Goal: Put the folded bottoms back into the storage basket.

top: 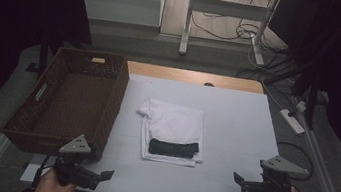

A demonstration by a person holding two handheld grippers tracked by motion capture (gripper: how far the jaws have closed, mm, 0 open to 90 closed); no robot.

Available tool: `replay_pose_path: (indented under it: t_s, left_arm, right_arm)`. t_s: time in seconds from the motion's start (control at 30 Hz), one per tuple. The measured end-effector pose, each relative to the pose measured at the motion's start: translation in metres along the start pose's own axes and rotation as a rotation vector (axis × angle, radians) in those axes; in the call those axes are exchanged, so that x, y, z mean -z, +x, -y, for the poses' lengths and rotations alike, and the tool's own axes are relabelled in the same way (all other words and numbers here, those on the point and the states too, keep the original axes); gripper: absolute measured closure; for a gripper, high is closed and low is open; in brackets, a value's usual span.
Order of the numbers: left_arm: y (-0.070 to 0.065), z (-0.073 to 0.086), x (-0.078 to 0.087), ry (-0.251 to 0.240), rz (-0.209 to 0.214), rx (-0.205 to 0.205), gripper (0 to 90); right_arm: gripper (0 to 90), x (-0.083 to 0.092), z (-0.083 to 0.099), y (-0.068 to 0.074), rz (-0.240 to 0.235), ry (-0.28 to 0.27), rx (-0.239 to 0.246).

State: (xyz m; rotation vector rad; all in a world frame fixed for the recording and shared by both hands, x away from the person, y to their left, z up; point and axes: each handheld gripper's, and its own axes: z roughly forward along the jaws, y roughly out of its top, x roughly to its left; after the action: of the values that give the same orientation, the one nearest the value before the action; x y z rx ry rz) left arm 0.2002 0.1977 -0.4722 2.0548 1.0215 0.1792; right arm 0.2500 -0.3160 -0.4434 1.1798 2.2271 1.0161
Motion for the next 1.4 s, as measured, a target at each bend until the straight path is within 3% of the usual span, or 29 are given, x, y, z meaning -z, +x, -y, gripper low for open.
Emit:
replay_pose_path:
  t_s: [0.1, 0.33, 0.4, 0.53, 0.63, 0.77, 1.17, 1.4]
  left_arm:
    - [-0.003, -0.004, -0.008, 0.015, -0.002, -0.028, 0.0]
    - [-0.002, -0.01, -0.018, 0.013, 0.007, -0.036, 0.0]
    - [-0.004, -0.014, -0.022, 0.022, -0.014, -0.038, 0.0]
    - [-0.006, -0.016, -0.023, 0.016, -0.014, -0.037, 0.0]
    - [-0.012, -0.021, -0.03, 0.026, -0.015, -0.078, 0.0]
    - [-0.016, -0.025, -0.036, 0.031, -0.008, -0.09, 0.0]
    - [-0.021, -0.043, -0.061, 0.033, 0.039, -0.079, 0.0]
    - [-0.017, -0.056, -0.074, 0.035, 0.039, -0.094, 0.0]
  right_arm:
    - [1.9, 0.0, 0.0, 0.0, 0.001, 0.002, 0.001]
    - [1.9, 0.0, 0.0, 0.0, 0.001, 0.004, 0.002]
    - [1.9, 0.0, 0.0, 0.0, 0.0, 0.004, 0.002]
    - [1.9, 0.0, 0.0, 0.0, 0.0, 0.003, 0.004]
    - [1.9, -0.001, 0.0, 0.001, 0.0, 0.004, 0.004]
    - [1.9, -0.001, 0.0, 0.0, -0.001, 0.003, 0.004]
    - [1.9, 0.0, 0.0, 0.0, -0.004, 0.002, 0.008]
    - [1.9, 0.0, 0.0, 0.0, -0.007, 0.0, 0.007]
